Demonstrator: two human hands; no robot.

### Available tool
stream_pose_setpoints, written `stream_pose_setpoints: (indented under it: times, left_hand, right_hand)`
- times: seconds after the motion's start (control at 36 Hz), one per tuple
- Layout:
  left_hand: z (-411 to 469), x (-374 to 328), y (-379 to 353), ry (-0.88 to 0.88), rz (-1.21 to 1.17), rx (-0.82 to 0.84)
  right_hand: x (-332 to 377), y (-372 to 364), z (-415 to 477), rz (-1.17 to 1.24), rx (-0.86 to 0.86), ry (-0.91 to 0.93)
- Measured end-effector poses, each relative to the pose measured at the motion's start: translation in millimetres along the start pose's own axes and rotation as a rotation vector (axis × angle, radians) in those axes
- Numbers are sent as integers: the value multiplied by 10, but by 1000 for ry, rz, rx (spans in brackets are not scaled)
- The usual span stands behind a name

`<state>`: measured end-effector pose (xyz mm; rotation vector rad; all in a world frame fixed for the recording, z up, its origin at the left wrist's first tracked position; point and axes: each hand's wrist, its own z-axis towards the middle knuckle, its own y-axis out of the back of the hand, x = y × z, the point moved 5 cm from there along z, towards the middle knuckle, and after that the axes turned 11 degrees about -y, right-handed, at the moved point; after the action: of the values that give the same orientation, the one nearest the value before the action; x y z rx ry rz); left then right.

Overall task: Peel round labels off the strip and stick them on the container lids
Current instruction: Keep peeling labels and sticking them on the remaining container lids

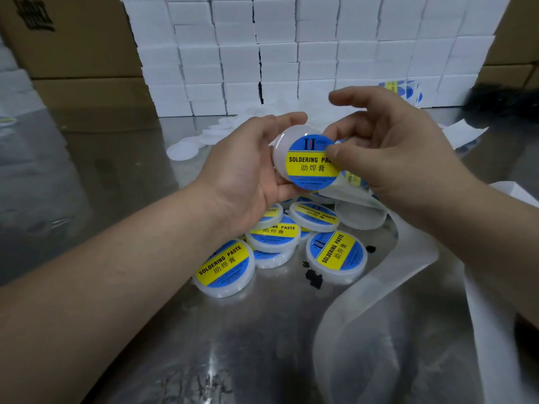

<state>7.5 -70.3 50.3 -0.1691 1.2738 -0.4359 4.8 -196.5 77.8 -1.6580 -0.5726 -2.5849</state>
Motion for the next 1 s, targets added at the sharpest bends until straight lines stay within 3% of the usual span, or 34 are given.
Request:
stream_pose_setpoints:
  times: [0.33, 1.0]
  left_hand:
    - [-22, 11, -41, -33, 48, 94]
    - [-16, 1, -38, -115, 171, 82]
  right_hand:
    - [-24, 4, 6, 1, -23, 38]
    - [-7, 4, -1, -56, -57, 52]
